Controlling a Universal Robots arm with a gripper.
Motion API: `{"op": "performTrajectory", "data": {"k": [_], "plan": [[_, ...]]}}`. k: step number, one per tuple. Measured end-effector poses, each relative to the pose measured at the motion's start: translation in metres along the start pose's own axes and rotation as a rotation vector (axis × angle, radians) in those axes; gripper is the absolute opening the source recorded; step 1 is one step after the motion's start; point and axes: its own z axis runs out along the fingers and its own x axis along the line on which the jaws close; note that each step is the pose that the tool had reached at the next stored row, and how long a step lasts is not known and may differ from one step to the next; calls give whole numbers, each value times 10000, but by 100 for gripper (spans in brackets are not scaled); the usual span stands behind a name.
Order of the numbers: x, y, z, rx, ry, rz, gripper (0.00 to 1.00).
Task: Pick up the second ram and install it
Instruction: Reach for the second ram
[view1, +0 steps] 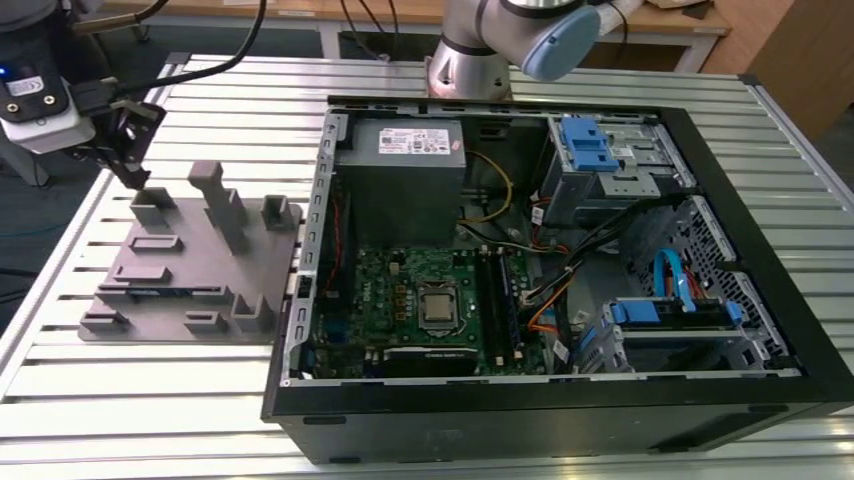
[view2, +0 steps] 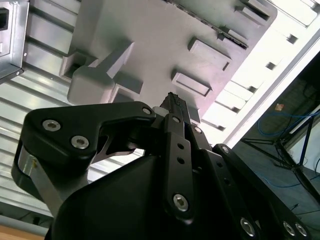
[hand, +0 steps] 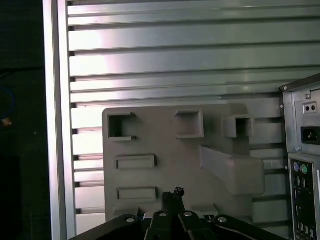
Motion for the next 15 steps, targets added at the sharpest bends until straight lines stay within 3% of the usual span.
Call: {"op": "performTrajectory", "data": {"k": [15], "plan": [[180, -21, 174, -1, -1, 0, 7]]}}
